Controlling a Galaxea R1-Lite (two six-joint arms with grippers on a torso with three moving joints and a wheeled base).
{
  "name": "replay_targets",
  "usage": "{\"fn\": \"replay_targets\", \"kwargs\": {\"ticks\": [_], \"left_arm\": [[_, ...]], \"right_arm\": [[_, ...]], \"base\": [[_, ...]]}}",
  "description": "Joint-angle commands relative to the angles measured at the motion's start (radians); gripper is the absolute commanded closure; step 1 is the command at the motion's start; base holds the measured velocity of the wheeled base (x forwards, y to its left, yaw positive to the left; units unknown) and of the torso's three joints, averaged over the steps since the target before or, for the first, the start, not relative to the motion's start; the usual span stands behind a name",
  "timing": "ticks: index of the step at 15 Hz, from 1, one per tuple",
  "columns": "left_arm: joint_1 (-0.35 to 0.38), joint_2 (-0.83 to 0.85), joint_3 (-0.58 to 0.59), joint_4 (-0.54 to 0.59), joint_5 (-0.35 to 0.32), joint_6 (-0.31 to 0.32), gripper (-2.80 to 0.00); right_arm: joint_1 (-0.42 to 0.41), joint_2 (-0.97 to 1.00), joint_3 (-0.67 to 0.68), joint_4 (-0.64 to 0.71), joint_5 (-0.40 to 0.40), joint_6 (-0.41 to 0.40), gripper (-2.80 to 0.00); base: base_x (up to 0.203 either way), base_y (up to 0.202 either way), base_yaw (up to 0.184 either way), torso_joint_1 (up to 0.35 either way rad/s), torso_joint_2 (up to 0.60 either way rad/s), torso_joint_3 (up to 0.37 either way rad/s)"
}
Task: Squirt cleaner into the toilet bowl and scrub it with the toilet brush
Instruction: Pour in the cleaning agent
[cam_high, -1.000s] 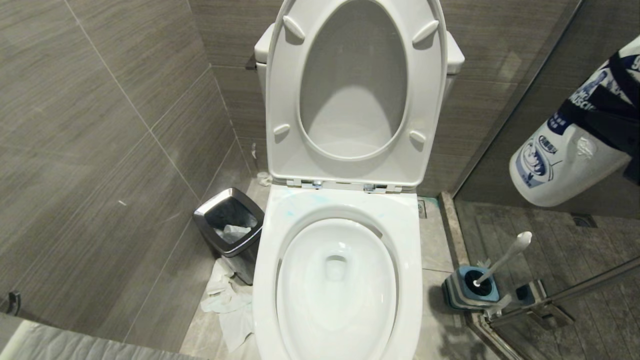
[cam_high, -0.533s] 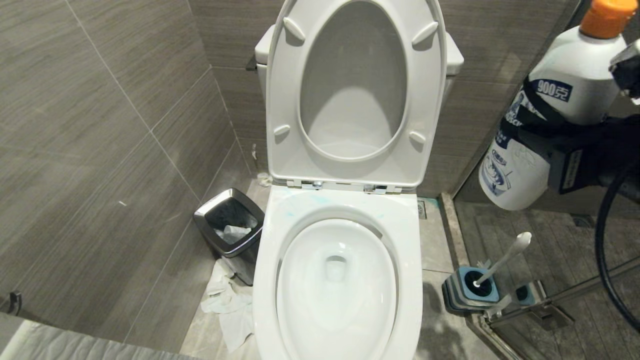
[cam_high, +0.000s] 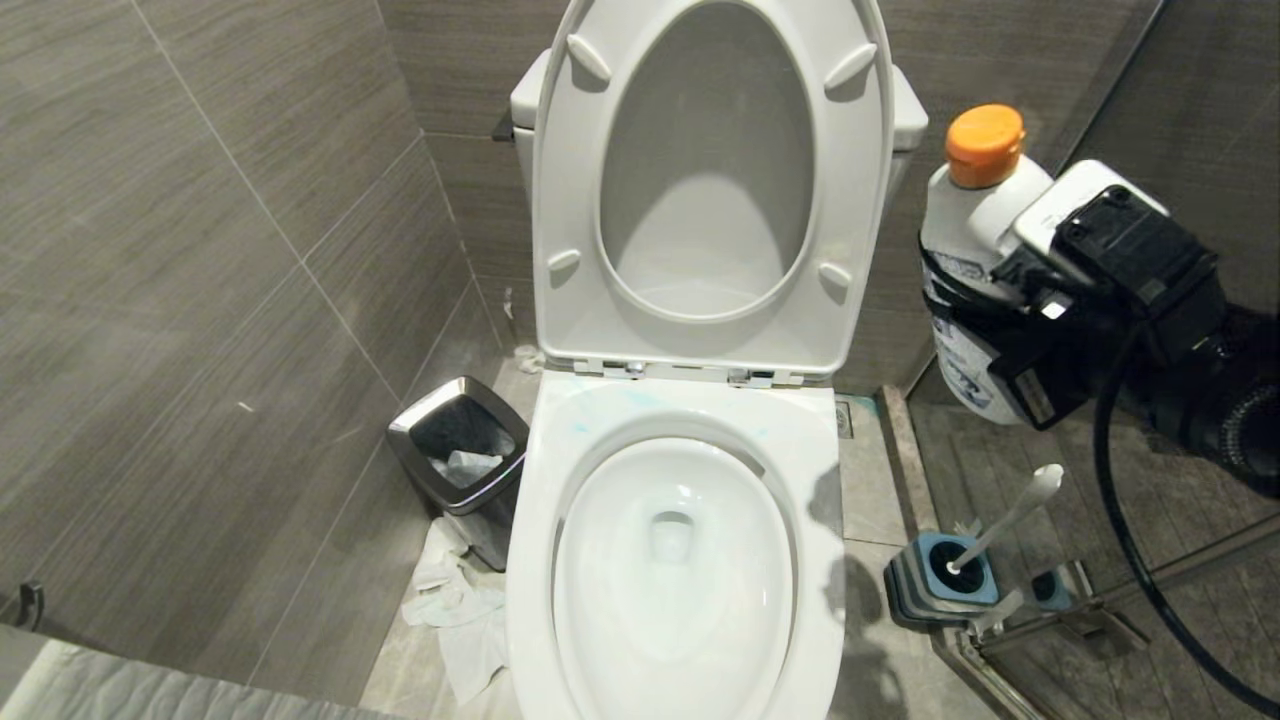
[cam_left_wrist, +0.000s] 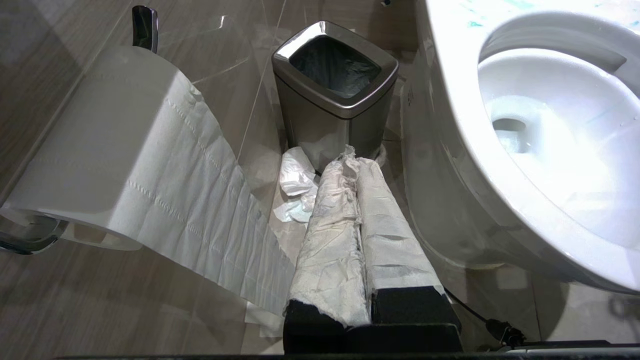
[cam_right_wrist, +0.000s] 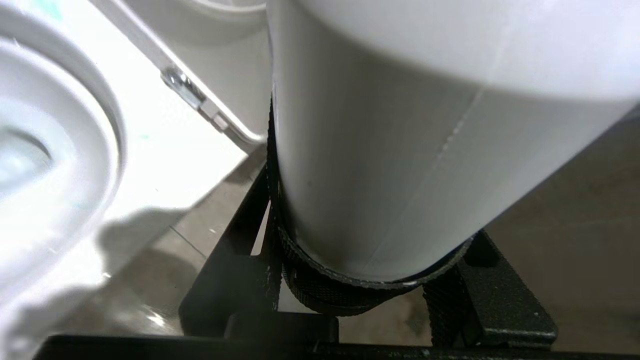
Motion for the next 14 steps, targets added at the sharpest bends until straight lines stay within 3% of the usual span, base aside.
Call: {"fn": "replay_targets", "kwargs": {"ticks": [1, 4, 14], "left_arm": [[0.0, 0.001, 0.002, 0.0, 0.0, 0.0, 0.0], [0.0, 0.001, 0.002, 0.0, 0.0, 0.0, 0.0], [0.0, 0.001, 0.002, 0.0, 0.0, 0.0, 0.0]], "right_arm": [[0.012, 0.032, -0.003, -0.003, -0.002, -0.063, 0.0], [0.031, 0.078, -0.028, -0.003, -0.002, -0.215, 0.0], [0.05, 0.148, -0.091, -0.076, -0.029, -0.591, 0.0]], "base": [[0.0, 0.0, 0.0, 0.0, 0.0, 0.0], [0.0, 0.0, 0.0, 0.0, 0.0, 0.0], [0.0, 0.0, 0.0, 0.0, 0.0, 0.0]]}}
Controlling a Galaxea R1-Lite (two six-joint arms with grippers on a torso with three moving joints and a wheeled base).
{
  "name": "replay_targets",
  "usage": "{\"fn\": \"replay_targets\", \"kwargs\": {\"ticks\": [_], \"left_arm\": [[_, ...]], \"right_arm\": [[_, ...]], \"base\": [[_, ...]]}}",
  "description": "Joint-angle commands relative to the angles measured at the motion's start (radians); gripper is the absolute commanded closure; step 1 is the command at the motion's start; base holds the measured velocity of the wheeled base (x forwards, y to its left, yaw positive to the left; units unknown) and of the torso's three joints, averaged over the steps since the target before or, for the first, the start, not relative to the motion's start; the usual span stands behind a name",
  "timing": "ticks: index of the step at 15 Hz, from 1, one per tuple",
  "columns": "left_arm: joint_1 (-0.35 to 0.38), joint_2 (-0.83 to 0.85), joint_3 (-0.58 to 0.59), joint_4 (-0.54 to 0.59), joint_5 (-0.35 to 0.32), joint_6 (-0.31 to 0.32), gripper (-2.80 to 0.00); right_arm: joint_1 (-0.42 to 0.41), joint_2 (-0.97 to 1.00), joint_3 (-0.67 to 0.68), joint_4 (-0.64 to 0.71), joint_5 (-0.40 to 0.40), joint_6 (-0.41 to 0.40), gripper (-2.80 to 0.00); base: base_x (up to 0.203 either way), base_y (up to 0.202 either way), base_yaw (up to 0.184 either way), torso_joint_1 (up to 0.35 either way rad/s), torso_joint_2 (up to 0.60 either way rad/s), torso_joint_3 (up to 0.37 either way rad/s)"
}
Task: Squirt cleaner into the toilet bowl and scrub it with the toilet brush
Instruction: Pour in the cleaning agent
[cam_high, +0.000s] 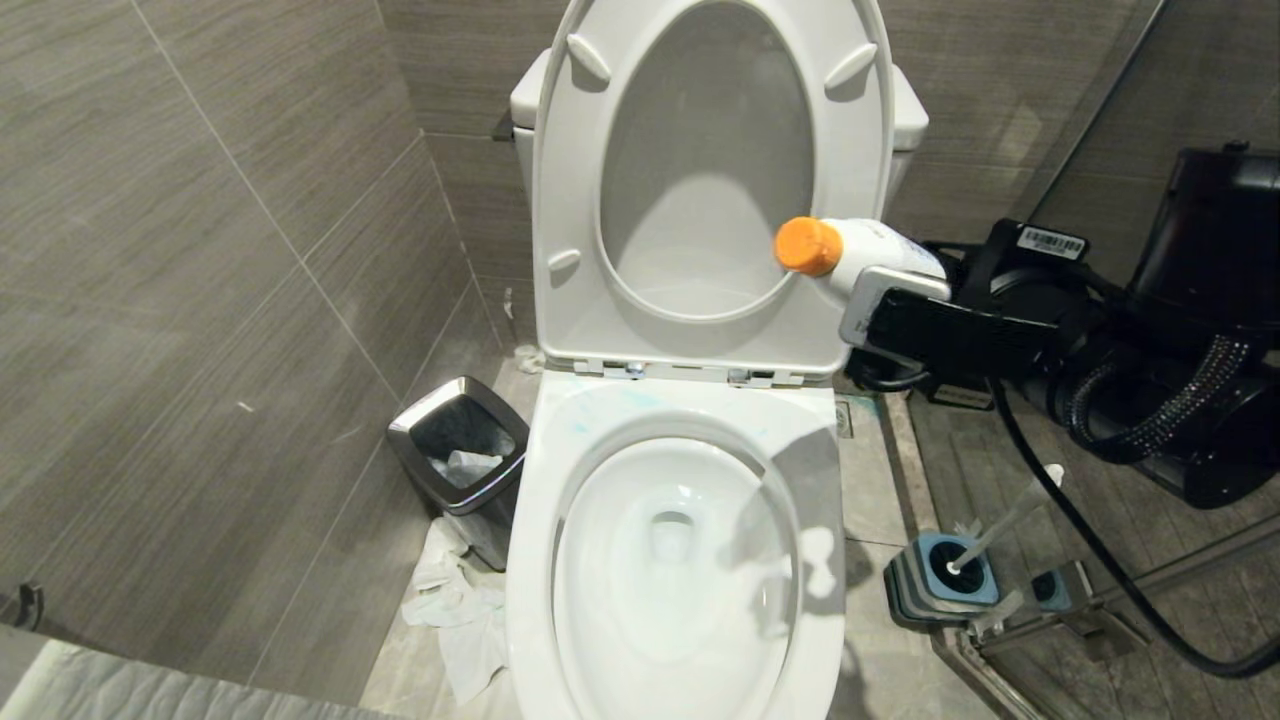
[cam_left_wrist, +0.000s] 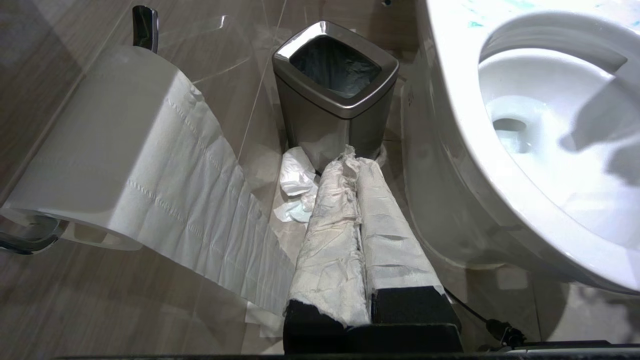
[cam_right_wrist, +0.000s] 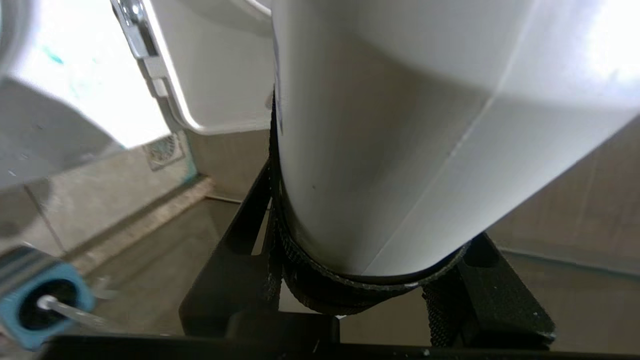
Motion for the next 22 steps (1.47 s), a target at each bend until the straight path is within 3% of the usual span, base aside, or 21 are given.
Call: {"fn": "replay_targets", "kwargs": {"ticks": [1, 11, 18, 22], "left_arm": [[0.0, 0.001, 0.002, 0.0, 0.0, 0.0, 0.0], [0.0, 0.001, 0.002, 0.0, 0.0, 0.0, 0.0], [0.0, 0.001, 0.002, 0.0, 0.0, 0.0, 0.0], [0.0, 0.001, 0.002, 0.0, 0.0, 0.0, 0.0]], "right_arm": [[0.001, 0.002, -0.002, -0.004, -0.003, -0.062, 0.0], [0.042, 0.04, -0.077, -0.004, -0.018, -0.527, 0.0], [0.084, 0.043, -0.106, -0.004, -0.017, -0.782, 0.0], [0.105, 0.056, -0.121, -0.004, -0.017, -0.885, 0.0]], "base": [[0.0, 0.0, 0.0, 0.0, 0.0, 0.0], [0.0, 0.0, 0.0, 0.0, 0.0, 0.0], [0.0, 0.0, 0.0, 0.0, 0.0, 0.0], [0.0, 0.0, 0.0, 0.0, 0.0, 0.0]]}}
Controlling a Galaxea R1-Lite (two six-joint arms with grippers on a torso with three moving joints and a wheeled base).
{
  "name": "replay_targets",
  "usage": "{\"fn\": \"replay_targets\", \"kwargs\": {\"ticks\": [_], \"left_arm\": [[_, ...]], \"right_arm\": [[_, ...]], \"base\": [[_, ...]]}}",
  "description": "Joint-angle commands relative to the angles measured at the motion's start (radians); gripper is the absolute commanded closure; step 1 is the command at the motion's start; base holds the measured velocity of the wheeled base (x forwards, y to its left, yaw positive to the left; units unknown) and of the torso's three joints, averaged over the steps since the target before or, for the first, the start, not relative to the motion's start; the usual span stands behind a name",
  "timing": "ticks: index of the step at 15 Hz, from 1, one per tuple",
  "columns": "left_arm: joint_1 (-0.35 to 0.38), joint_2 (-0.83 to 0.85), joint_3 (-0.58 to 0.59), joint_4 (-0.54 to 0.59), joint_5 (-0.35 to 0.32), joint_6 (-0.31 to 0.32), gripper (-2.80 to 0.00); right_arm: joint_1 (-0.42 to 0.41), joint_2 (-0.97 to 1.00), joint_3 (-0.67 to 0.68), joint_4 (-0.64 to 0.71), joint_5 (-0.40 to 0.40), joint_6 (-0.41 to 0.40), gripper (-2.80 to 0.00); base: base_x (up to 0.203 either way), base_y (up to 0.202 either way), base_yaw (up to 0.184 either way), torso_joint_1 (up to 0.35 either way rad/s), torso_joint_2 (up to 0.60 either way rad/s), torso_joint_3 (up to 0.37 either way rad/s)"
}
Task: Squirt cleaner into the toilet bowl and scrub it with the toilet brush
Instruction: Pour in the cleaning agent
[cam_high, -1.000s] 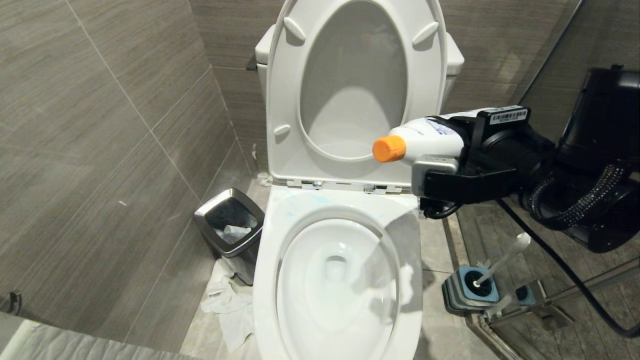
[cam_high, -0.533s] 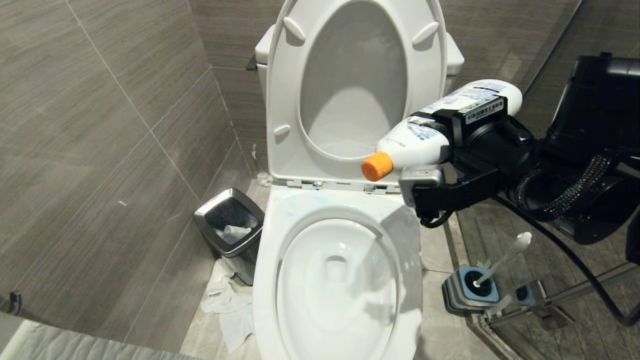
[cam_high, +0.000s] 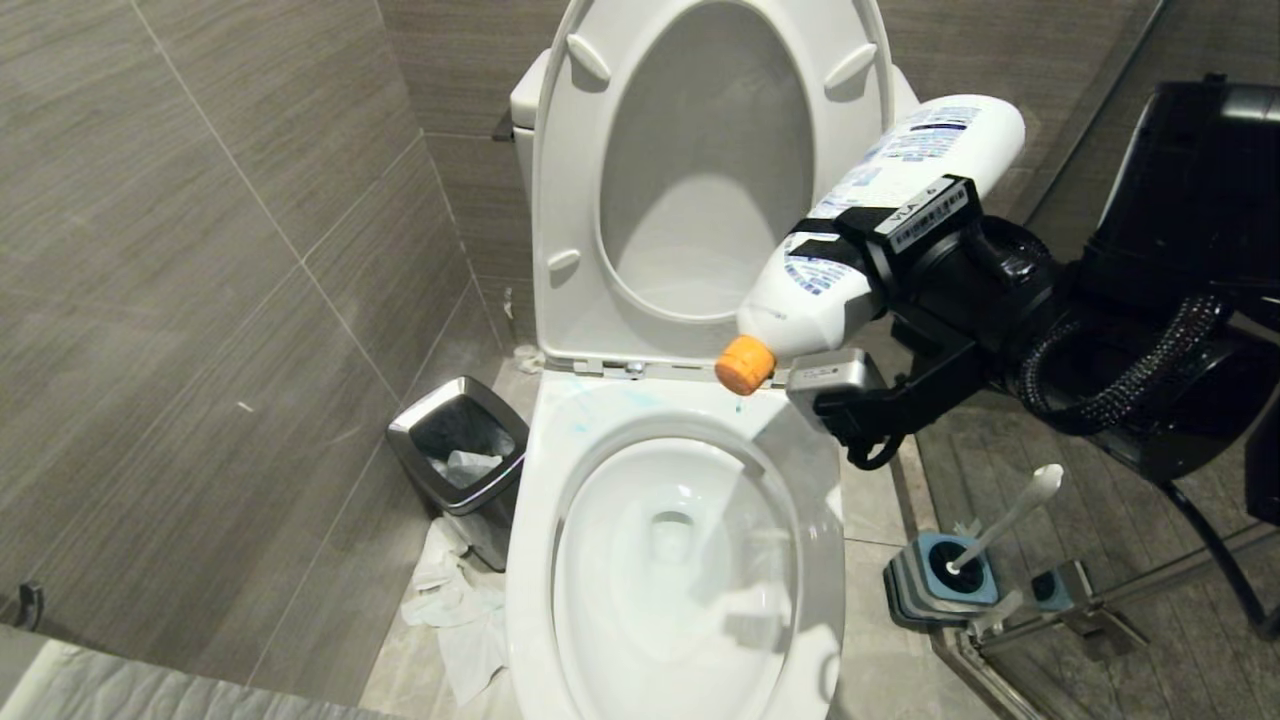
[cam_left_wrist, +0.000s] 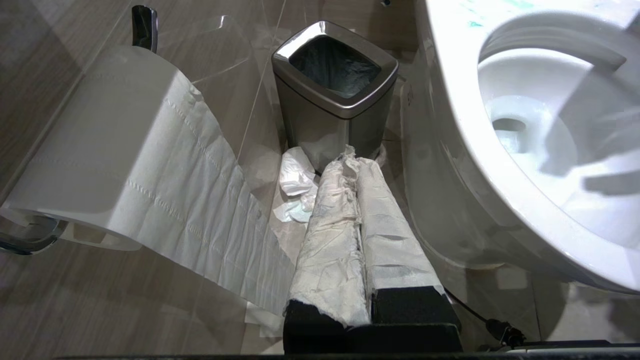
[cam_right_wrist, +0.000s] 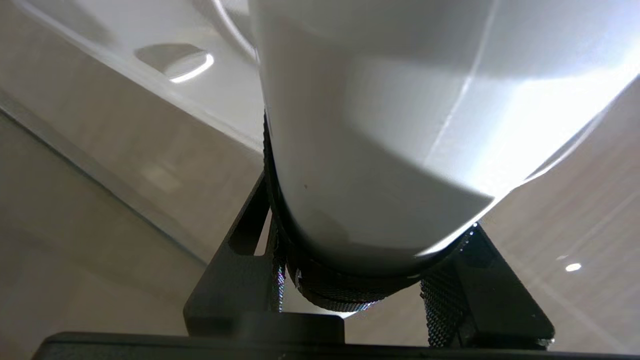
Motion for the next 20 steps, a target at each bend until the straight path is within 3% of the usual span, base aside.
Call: {"fn": "replay_targets", "kwargs": {"ticks": [1, 6, 8, 11, 20], "left_arm": [[0.0, 0.001, 0.002, 0.0, 0.0, 0.0, 0.0], [0.0, 0.001, 0.002, 0.0, 0.0, 0.0, 0.0], [0.0, 0.001, 0.002, 0.0, 0.0, 0.0, 0.0], [0.0, 0.001, 0.002, 0.0, 0.0, 0.0, 0.0], [0.0, 0.001, 0.002, 0.0, 0.0, 0.0, 0.0]], "right_arm": [[0.006, 0.006, -0.001, -0.002, -0.002, -0.037, 0.0], [0.012, 0.043, -0.068, -0.005, -0.043, -0.16, 0.0], [0.034, 0.059, -0.069, -0.07, -0.096, -0.182, 0.0], [0.052, 0.093, -0.07, -0.187, -0.112, -0.244, 0.0], [0.052, 0.1, -0.075, -0.2, -0.12, -0.245, 0.0]], "base": [[0.0, 0.0, 0.0, 0.0, 0.0, 0.0], [0.0, 0.0, 0.0, 0.0, 0.0, 0.0], [0.0, 0.0, 0.0, 0.0, 0.0, 0.0], [0.0, 0.0, 0.0, 0.0, 0.0, 0.0], [0.0, 0.0, 0.0, 0.0, 0.0, 0.0]]}}
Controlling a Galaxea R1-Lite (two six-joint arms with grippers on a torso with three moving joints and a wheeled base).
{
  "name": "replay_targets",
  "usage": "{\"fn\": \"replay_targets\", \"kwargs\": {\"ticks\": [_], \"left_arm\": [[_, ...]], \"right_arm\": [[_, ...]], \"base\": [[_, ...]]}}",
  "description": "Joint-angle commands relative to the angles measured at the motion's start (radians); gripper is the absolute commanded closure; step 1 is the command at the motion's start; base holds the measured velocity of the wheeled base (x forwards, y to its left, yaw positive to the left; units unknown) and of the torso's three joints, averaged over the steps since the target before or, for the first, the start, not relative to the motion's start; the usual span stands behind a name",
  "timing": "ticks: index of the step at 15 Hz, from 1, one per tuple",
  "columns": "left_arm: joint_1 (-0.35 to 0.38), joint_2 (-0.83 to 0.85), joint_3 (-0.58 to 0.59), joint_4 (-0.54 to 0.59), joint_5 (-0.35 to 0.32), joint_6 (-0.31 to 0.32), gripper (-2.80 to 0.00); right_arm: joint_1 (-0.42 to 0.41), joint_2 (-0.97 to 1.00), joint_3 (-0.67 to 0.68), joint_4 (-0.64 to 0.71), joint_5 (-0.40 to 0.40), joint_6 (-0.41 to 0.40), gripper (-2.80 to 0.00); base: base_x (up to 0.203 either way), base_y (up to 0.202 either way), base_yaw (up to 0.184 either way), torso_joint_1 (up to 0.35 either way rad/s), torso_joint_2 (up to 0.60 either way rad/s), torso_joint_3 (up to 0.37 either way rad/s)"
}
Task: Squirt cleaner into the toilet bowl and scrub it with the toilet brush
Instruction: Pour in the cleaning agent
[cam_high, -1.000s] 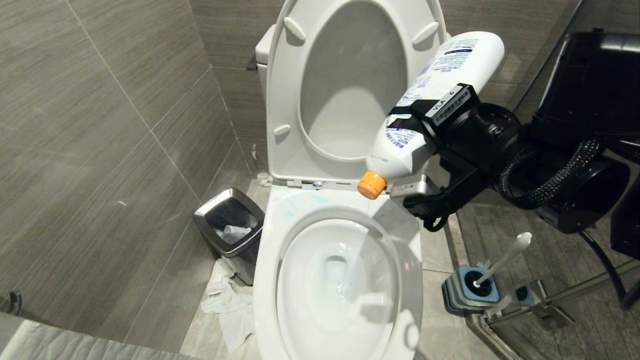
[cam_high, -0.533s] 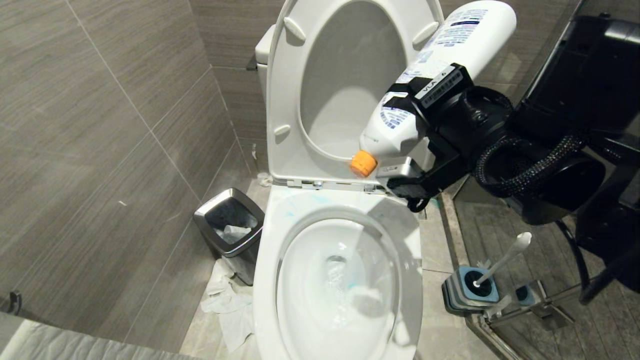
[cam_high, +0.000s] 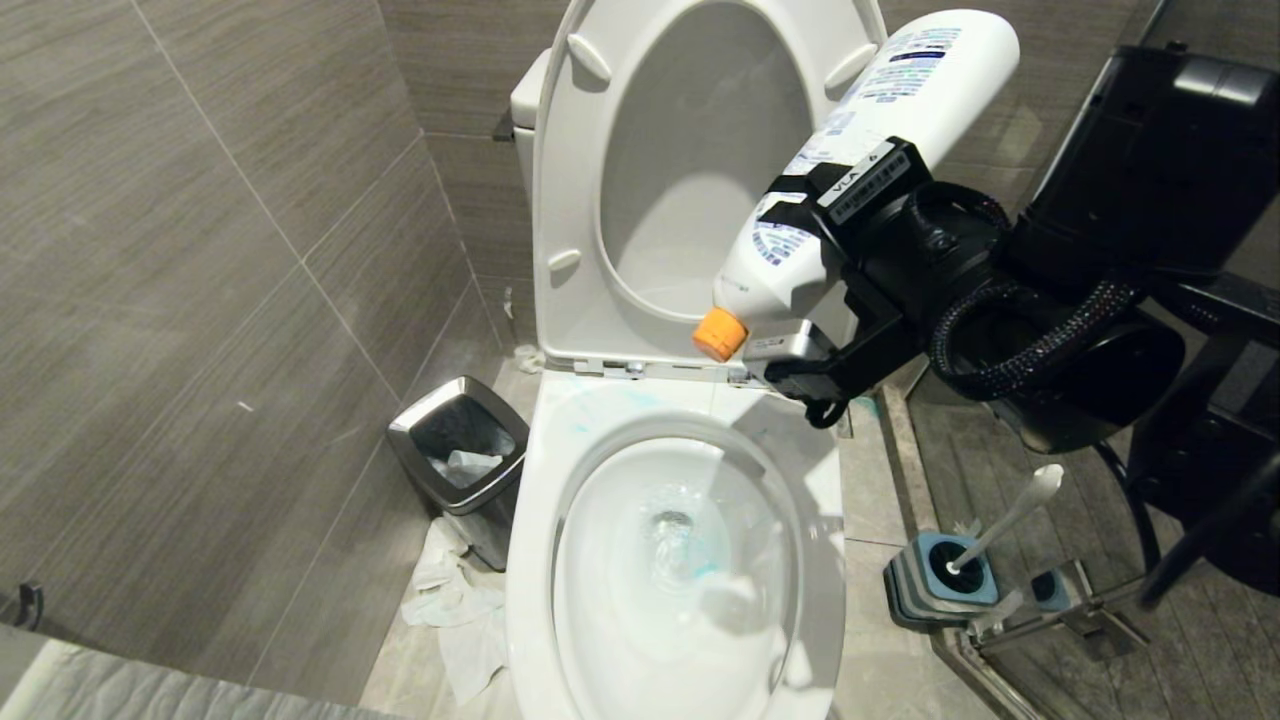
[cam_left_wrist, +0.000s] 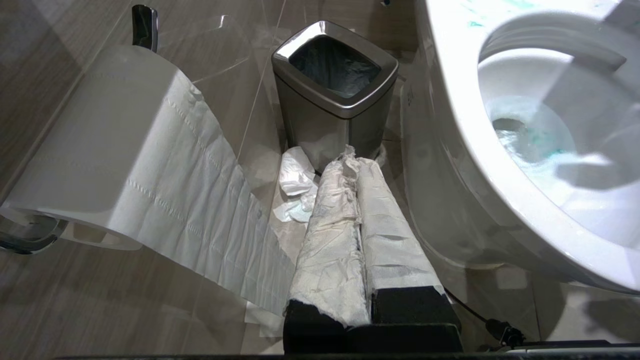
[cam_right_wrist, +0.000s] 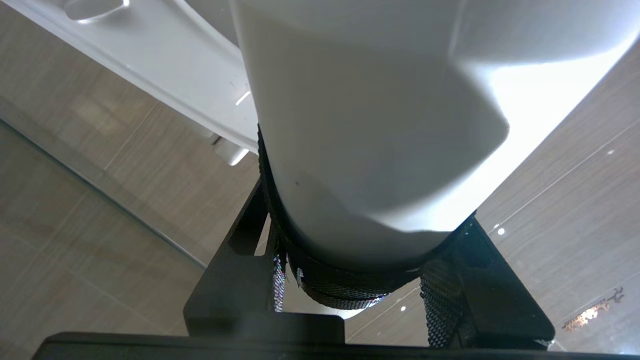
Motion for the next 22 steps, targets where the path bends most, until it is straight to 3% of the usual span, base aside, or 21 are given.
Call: {"fn": "replay_targets", "kwargs": {"ticks": [1, 16, 22], "left_arm": [[0.0, 0.001, 0.002, 0.0, 0.0, 0.0, 0.0], [0.0, 0.001, 0.002, 0.0, 0.0, 0.003, 0.0], [0.0, 0.001, 0.002, 0.0, 0.0, 0.002, 0.0]], "right_arm": [[0.0, 0.001, -0.001, -0.004, -0.004, -0.015, 0.0], [0.0, 0.007, 0.003, -0.023, -0.013, 0.044, 0.0], [0.0, 0.002, 0.0, -0.05, -0.036, -0.038, 0.0]], "base": [[0.0, 0.0, 0.0, 0.0, 0.0, 0.0], [0.0, 0.0, 0.0, 0.0, 0.0, 0.0], [0.0, 0.0, 0.0, 0.0, 0.0, 0.0]]}}
